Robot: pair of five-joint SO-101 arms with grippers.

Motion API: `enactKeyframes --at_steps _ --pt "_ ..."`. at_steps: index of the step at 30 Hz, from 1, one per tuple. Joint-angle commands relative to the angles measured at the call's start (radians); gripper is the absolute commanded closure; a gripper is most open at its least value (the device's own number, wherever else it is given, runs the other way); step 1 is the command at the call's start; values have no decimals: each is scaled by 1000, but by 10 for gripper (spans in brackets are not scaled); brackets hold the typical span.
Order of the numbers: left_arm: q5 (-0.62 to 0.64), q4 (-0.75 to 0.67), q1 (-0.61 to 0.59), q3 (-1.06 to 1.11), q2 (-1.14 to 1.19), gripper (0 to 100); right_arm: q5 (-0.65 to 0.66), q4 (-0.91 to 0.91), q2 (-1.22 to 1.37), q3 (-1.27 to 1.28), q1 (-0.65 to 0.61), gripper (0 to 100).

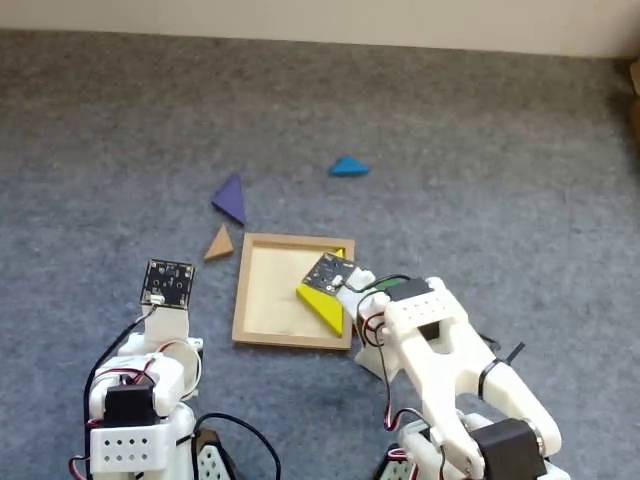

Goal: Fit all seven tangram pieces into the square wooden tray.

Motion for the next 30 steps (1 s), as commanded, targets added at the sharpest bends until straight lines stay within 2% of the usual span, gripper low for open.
enactKeyframes --at_steps 1,4,11,21,28,30 --pt "8 8 -8 21 -38 994 -15 -25 8 10 -8 595" --pt "8 8 -8 21 -38 994 -15 -27 8 16 -8 598" --pt "8 8 -8 21 -38 994 -12 -27 8 16 -8 721" --pt "8 8 -8 21 -38 994 -15 -18 -2 18 -8 724" --pt "8 8 -8 21 -38 994 -20 58 1 8 -8 723" --pt "8 8 -8 21 -38 994 -52 58 7 7 -8 721"
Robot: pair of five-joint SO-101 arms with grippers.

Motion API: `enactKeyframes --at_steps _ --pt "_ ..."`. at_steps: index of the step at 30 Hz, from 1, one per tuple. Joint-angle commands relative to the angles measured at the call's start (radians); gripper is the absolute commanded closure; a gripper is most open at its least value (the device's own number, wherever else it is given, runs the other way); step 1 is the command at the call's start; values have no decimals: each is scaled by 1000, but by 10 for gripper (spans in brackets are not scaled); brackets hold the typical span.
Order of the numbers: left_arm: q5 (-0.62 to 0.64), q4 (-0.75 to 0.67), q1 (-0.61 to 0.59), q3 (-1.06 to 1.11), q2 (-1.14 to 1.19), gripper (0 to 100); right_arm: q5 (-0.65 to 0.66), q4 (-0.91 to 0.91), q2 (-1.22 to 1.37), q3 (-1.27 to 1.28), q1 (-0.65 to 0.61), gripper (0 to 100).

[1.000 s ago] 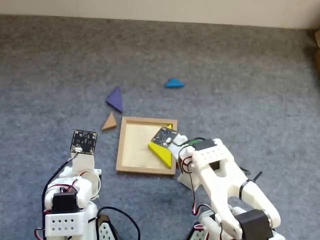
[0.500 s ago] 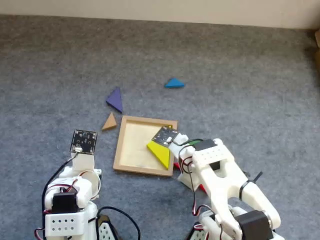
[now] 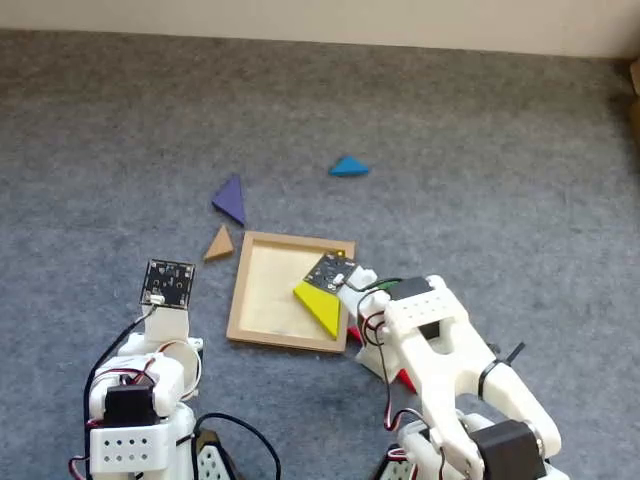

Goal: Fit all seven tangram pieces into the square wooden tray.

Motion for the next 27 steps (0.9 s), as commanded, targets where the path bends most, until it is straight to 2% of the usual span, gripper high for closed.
enactKeyframes --at_steps 1,12,16,20,27 --pt "8 8 -8 21 -38 994 -58 25 7 18 -8 721" --pt "8 8 -8 21 -38 994 -84 25 8 27 -8 720" --pt "8 8 -8 21 -38 994 -141 25 8 27 -12 718" --pt "8 8 -8 21 -38 994 -146 25 8 27 -13 675" --pt "8 8 -8 21 -38 994 -147 27 8 27 -13 673"
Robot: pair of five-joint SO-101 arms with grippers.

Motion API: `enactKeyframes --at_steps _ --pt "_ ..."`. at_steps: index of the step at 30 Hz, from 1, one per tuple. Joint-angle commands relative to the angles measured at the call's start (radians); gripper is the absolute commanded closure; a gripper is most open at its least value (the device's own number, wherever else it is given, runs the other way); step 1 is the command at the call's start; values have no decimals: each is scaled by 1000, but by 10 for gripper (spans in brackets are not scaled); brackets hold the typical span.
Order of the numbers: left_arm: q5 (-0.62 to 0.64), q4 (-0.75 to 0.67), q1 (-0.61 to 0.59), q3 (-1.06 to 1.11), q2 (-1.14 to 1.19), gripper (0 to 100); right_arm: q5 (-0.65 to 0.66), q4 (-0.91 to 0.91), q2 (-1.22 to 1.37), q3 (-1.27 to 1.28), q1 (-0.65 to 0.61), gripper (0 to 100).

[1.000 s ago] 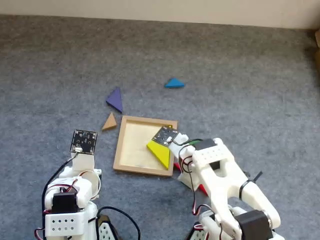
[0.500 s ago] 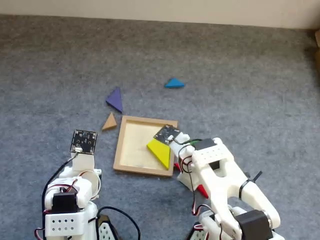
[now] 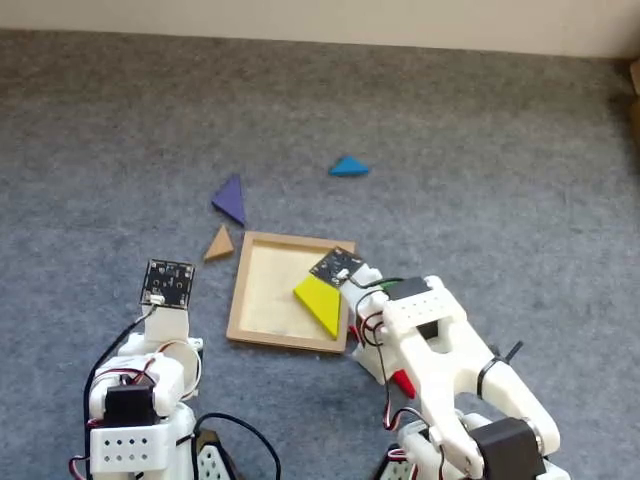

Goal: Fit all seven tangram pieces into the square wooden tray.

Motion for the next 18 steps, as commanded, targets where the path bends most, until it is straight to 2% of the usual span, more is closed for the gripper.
enactKeyframes --at_steps 1,5,10,18 --pt "8 8 -8 21 -38 994 -12 25 -1 25 -8 673" --pt "8 8 -8 21 -38 994 -12 25 -1 27 -8 683" --pt "8 8 -8 21 -38 994 -12 31 -8 21 -4 793" --pt "8 8 -8 21 -38 994 -11 170 -13 -44 -2 793"
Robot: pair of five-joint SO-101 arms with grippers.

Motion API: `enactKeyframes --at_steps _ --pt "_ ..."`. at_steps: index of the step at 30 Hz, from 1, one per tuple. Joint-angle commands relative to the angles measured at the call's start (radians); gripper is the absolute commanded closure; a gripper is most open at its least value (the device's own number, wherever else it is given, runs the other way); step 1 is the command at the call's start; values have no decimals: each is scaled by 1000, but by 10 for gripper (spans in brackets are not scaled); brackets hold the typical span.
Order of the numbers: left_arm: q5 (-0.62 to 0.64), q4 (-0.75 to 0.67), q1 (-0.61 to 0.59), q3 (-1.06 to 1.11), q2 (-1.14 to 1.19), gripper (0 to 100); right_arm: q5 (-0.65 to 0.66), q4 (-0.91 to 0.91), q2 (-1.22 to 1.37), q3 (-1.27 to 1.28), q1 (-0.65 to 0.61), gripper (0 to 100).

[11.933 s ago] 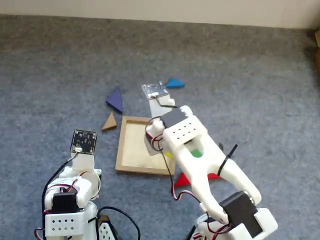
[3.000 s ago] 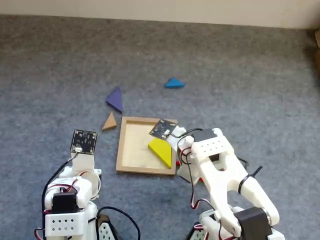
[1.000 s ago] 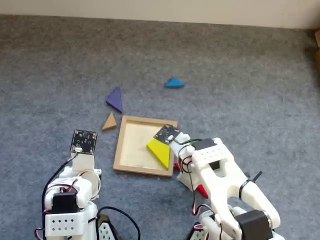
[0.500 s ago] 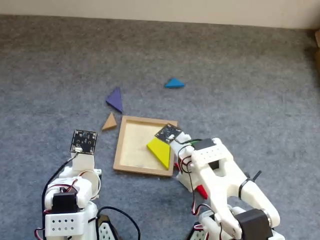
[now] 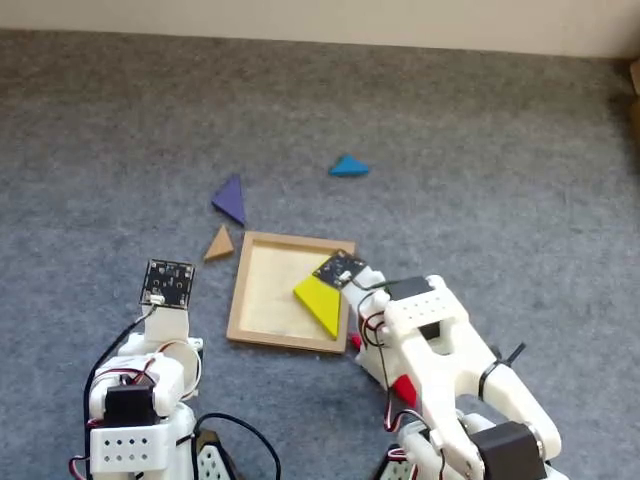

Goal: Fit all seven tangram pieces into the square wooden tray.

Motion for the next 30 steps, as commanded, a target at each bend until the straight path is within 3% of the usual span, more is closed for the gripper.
enactKeyframes --at_steps 1,19,25,30 --pt "8 8 -8 21 -38 994 -11 76 -2 -61 -4 795" --pt "8 8 -8 21 -38 994 -5 277 -2 -444 28 796" --pt "8 8 -8 21 -38 994 -5 228 -1 -476 -137 796" --pt "8 8 -8 21 -38 994 -5 28 7 -469 -251 796"
